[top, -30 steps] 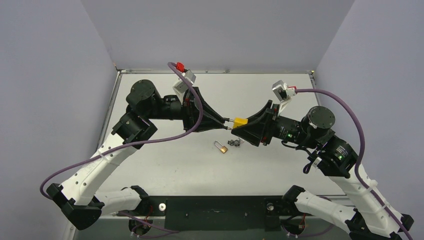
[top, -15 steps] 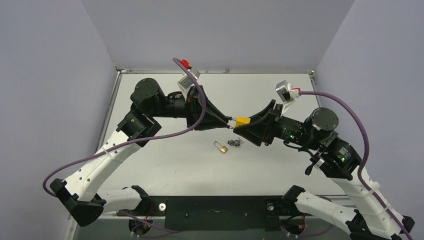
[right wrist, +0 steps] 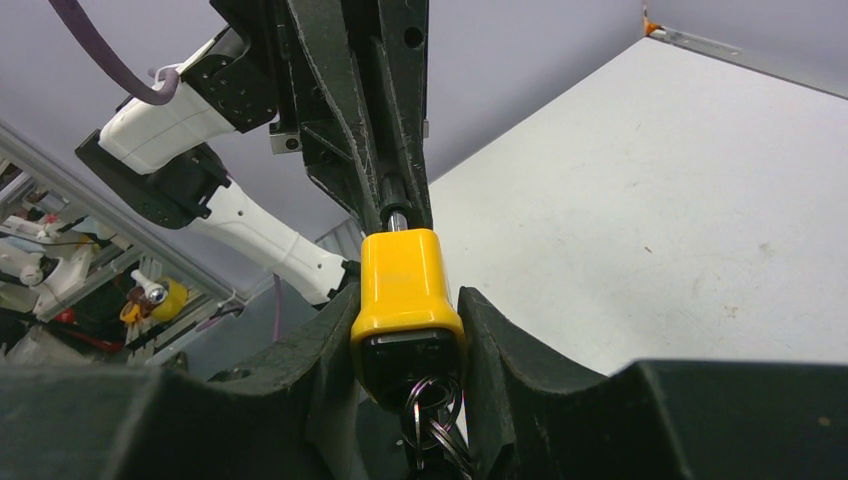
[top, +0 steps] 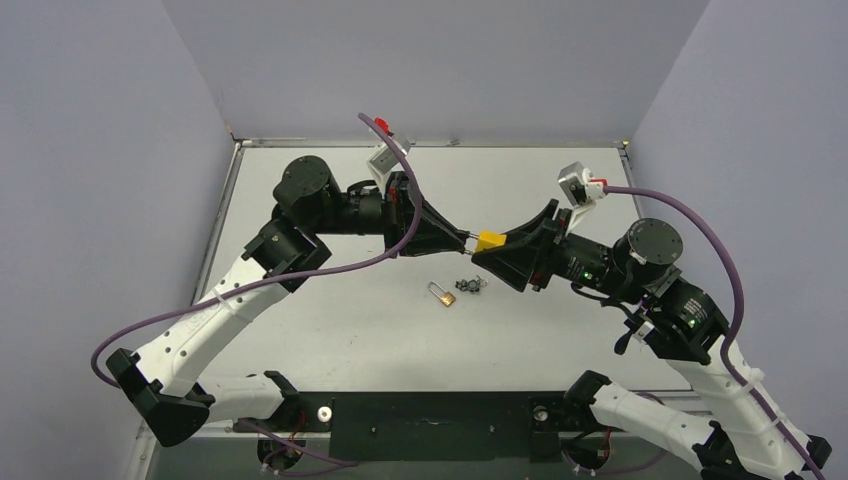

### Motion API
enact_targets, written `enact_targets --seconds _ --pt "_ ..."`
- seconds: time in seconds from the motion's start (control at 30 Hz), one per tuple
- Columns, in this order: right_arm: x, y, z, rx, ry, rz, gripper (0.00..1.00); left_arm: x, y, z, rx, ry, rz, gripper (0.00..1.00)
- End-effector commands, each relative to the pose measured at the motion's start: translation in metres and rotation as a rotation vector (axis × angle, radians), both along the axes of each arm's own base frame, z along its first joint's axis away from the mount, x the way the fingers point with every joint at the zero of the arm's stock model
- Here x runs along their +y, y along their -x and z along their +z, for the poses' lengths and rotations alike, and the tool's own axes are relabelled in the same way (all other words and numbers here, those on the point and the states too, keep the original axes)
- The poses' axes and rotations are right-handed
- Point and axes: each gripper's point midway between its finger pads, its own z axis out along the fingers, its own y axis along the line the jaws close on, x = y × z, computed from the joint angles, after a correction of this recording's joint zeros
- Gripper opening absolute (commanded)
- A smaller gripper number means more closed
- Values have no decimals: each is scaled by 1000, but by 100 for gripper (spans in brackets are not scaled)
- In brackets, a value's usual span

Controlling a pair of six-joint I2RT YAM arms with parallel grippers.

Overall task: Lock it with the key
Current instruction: Lock the lock.

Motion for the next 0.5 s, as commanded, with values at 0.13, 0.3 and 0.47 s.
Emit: enact_targets --seconds 0.13,0.3,0.47 --pt "-8 -24 14 -103 -13 -124 43 6 -19 49 -5 119 188 0" --pt "-11 -27 22 -159 -19 -141 66 20 -15 72 -37 179 243 0" --pt "-15 -21 38 -230 -49 -126 79 30 -13 82 -56 193 282 0"
